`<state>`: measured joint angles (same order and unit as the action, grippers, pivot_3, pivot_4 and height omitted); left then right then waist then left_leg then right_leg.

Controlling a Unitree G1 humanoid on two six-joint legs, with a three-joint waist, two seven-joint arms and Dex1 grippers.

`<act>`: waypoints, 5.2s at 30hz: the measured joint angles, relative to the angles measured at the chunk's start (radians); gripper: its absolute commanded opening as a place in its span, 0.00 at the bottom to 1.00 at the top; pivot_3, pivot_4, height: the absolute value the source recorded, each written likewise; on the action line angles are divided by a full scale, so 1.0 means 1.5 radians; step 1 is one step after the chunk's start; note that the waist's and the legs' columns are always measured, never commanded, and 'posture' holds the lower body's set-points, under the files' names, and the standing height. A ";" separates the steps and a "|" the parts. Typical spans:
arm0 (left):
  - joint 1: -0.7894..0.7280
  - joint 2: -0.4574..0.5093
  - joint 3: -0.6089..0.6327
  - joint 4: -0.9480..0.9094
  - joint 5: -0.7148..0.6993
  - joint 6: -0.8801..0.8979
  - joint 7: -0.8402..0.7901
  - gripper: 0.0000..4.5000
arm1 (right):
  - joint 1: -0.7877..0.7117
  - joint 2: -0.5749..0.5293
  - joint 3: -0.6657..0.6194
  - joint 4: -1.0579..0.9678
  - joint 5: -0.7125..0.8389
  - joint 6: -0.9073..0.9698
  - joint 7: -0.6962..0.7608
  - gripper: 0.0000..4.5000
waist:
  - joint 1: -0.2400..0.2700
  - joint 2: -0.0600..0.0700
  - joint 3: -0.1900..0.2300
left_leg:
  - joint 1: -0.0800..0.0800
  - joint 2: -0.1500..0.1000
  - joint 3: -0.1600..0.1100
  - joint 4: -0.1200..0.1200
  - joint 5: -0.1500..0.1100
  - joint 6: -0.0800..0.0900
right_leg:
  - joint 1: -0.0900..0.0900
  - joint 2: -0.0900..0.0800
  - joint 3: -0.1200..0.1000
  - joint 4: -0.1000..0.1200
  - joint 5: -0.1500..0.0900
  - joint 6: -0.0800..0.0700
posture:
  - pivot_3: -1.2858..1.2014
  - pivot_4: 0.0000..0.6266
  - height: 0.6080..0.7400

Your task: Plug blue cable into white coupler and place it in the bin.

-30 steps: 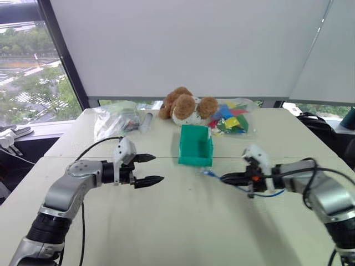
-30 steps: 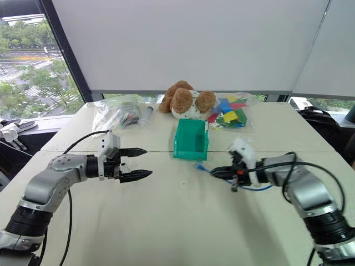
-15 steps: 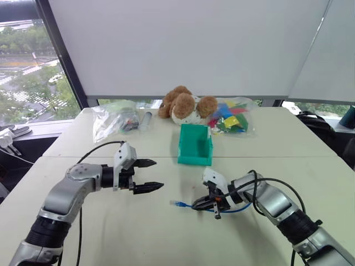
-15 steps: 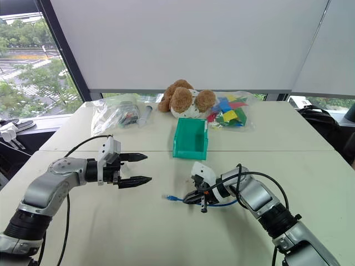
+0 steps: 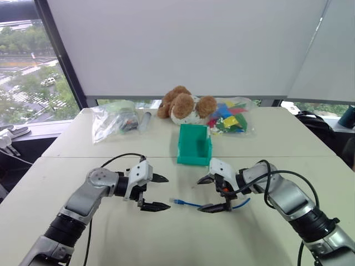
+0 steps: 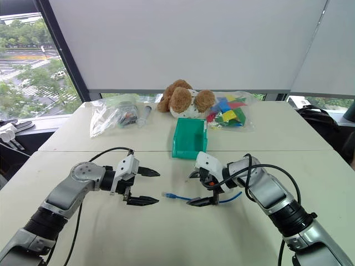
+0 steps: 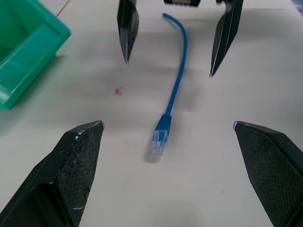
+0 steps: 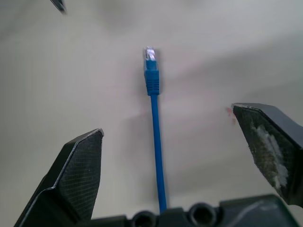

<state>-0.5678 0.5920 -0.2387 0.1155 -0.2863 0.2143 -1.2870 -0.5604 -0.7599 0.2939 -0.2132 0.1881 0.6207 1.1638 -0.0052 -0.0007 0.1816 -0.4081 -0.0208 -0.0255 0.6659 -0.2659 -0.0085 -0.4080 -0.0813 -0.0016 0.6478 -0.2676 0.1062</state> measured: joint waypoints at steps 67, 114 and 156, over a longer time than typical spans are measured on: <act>-0.166 -0.192 0.057 0.274 0.072 -0.216 0.060 0.01 | 0.074 0.503 -0.487 -0.088 0.511 0.424 -0.774 1.00 | -0.003 -0.001 -0.001 | 0.000 0.000 -0.001 0.000 0.000 0.000 | 0.000 0.001 0.000 0.002 0.000 0.000 | 0.52 0.24 1.00; -0.033 0.109 0.175 0.149 0.038 -0.082 0.047 0.99 | 0.000 0.330 -0.334 -0.082 0.617 0.343 -0.752 0.00 | -0.007 0.000 0.000 | 0.000 0.001 -0.001 -0.002 0.000 0.000 | -0.001 0.001 0.000 0.001 0.000 0.000 | 0.52 0.24 1.00; -0.192 -0.124 0.141 0.610 0.124 -0.335 -0.049 0.08 | -0.020 0.158 -0.232 -0.122 0.535 0.324 -0.605 0.00 | -0.001 -0.001 0.000 | -0.002 -0.001 0.000 -0.001 0.000 0.001 | -0.001 0.000 -0.001 0.000 0.000 0.000 | 0.52 0.24 1.00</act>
<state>-0.8552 0.4064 -0.0270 1.0309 -0.1003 -0.2875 -1.3611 -0.5910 -0.5228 -0.0545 -0.3957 0.9908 1.1063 0.2565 -0.0070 -0.0025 0.1813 -0.4105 -0.0216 -0.0262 0.6644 -0.2662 -0.0077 -0.4094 -0.0813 -0.0024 0.6471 -0.2676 0.1064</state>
